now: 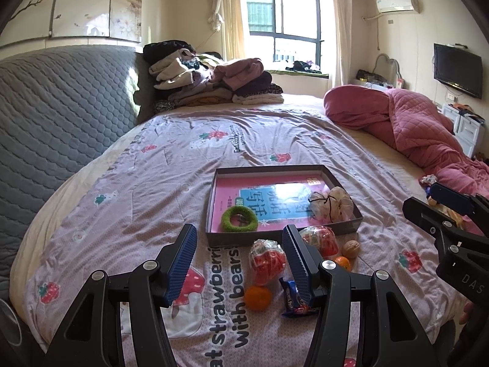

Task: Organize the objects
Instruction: 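Withdraw both tools from the box and move toward the oranges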

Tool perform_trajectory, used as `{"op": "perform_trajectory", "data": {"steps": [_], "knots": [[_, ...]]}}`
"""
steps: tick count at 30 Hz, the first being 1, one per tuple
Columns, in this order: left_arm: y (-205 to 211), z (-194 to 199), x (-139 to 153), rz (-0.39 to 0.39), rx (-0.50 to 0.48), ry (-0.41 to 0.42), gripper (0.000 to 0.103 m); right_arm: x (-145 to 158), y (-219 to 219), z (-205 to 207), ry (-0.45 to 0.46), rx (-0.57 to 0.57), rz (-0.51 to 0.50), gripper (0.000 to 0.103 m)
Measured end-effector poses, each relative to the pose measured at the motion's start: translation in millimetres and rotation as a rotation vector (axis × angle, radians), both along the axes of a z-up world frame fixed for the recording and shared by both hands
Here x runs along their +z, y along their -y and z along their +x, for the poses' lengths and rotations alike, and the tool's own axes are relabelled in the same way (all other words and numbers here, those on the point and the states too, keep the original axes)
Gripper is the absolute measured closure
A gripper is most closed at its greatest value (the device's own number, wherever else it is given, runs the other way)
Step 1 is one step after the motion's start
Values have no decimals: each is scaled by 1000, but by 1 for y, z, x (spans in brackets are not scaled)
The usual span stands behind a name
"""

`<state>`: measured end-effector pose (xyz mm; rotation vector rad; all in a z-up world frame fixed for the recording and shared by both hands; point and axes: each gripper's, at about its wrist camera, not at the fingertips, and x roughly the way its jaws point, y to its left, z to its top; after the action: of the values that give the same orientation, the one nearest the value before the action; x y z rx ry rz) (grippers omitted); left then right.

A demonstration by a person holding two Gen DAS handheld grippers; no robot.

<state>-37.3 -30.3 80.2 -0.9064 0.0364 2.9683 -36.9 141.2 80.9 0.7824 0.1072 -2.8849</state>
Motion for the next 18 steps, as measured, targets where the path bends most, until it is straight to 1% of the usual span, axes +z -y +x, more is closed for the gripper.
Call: {"op": "perform_trajectory", "data": {"steps": [18], "knots": [[-4,6,-38,-33,-15,67,43,-25,0,8,43,6,1,44]]}}
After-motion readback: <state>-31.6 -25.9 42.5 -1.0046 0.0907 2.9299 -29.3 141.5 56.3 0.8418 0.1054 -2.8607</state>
